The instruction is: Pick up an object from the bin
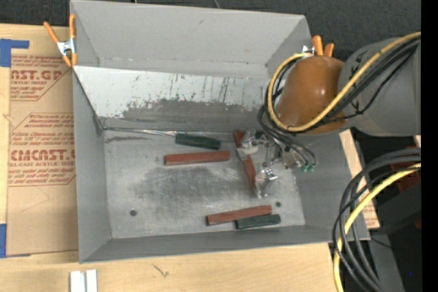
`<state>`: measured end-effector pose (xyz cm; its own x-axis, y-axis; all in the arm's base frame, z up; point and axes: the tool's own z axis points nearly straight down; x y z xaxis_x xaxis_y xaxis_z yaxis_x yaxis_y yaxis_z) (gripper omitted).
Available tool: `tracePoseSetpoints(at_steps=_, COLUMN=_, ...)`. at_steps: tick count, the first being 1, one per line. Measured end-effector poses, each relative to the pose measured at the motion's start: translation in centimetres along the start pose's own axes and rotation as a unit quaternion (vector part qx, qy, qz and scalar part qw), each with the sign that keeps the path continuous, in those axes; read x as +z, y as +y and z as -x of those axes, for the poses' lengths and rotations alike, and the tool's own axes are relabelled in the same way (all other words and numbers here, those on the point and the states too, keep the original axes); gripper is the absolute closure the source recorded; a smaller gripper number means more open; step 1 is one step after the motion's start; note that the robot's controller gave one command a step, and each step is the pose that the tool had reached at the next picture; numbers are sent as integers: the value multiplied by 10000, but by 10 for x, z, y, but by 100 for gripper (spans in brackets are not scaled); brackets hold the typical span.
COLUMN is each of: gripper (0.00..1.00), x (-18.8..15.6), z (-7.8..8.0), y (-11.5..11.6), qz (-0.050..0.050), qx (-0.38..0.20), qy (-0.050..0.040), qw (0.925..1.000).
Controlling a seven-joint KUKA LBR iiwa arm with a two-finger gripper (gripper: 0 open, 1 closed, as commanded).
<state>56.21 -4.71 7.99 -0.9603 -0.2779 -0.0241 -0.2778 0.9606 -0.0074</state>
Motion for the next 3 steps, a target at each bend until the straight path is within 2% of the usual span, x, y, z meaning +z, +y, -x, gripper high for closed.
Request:
tracePoseSetpoints(at_steps=1, gripper=0, x=0, z=0, y=0, qz=1, qx=0, qy=0, qw=10000)
tracePoseSetpoints(at_steps=2, gripper=100, x=3, z=40, y=34, qz=37, qx=-245, qy=64, qw=9997)
tracePoseSetpoints(at_steps=3, gripper=0, x=6, z=38, y=34, qz=39, qx=-244, qy=85, qw=9997)
